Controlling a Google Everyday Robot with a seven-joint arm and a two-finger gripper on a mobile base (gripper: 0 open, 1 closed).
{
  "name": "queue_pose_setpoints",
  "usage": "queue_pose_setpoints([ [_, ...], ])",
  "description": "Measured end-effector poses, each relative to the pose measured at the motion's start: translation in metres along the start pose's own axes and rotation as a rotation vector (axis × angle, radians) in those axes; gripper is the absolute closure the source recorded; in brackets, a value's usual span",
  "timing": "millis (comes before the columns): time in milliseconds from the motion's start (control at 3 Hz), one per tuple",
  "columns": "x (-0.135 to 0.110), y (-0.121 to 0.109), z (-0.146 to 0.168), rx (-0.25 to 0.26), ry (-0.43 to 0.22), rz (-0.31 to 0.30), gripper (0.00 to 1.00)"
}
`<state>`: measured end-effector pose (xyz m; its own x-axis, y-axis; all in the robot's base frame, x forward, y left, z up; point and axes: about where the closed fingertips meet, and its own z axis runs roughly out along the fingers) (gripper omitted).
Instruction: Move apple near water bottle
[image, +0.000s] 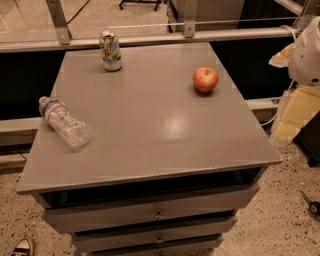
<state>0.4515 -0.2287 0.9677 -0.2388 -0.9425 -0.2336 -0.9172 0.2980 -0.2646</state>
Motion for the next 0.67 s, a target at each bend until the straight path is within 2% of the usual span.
queue_pose_setpoints([
  [333, 0.022, -0.056, 0.041, 0.066, -0.084, 0.085, 0.0],
  [667, 0.027, -0.108, 0.069, 0.125, -0.169, 0.139, 0.0],
])
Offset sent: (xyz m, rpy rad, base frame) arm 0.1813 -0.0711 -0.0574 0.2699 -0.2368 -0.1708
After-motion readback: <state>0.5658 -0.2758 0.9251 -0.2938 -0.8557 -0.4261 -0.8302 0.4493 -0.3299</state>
